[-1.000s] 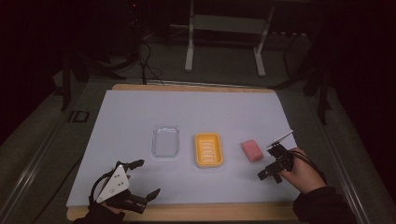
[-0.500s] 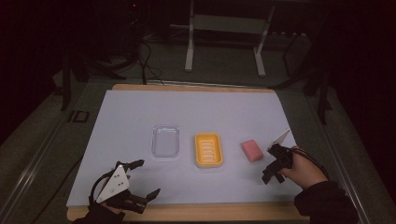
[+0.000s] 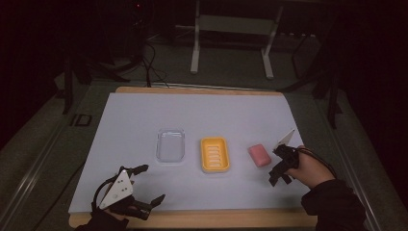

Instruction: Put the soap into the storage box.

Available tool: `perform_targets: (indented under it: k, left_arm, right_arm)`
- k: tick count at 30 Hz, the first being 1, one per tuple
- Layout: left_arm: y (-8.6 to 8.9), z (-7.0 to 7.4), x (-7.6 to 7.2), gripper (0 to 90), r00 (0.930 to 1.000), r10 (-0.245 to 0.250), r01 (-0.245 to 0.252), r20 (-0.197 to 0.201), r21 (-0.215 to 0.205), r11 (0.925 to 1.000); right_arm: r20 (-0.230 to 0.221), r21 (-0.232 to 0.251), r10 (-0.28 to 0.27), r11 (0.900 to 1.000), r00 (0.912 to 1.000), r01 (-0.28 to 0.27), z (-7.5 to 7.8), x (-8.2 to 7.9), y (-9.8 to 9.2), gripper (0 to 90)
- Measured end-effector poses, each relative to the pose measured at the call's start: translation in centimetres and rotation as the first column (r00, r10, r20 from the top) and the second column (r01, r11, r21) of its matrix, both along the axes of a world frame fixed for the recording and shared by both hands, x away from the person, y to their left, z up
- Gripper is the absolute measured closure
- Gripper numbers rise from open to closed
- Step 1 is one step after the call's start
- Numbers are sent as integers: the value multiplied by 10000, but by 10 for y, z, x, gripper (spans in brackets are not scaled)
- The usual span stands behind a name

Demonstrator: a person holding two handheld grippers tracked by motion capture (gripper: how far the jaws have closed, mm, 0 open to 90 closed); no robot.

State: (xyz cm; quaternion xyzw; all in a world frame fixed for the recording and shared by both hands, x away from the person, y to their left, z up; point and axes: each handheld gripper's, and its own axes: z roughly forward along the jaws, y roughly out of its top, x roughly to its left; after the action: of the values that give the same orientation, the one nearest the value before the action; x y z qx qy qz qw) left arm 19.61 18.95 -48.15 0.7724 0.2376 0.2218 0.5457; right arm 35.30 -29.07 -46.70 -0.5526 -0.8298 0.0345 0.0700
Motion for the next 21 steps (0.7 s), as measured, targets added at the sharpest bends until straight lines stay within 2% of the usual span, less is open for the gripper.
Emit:
perform_targets:
  k: [11,15,17,19,21]
  left_arm:
    - [0,0,1,6,10000,-17,17,-41,9,10000]
    - [0,0,1,6,10000,-19,19,-51,0,10000]
    - [0,0,1,6,10000,-11,11,-51,-17,10000]
    - [0,0,1,6,10000,-22,22,-69,-8,10000]
    - [0,-1,1,6,10000,-44,44,-76,20,10000]
  right_arm:
    - [348,-155,317,9994,9989,-312,7,16,12,99]
    - [852,141,603,9980,9945,-617,9,22,18,99]
    - [976,280,571,9978,9936,-601,10,26,19,100]
    - [1364,316,849,9954,9870,-900,11,28,21,103]
    - [1374,318,817,9957,9871,-868,12,31,22,115]
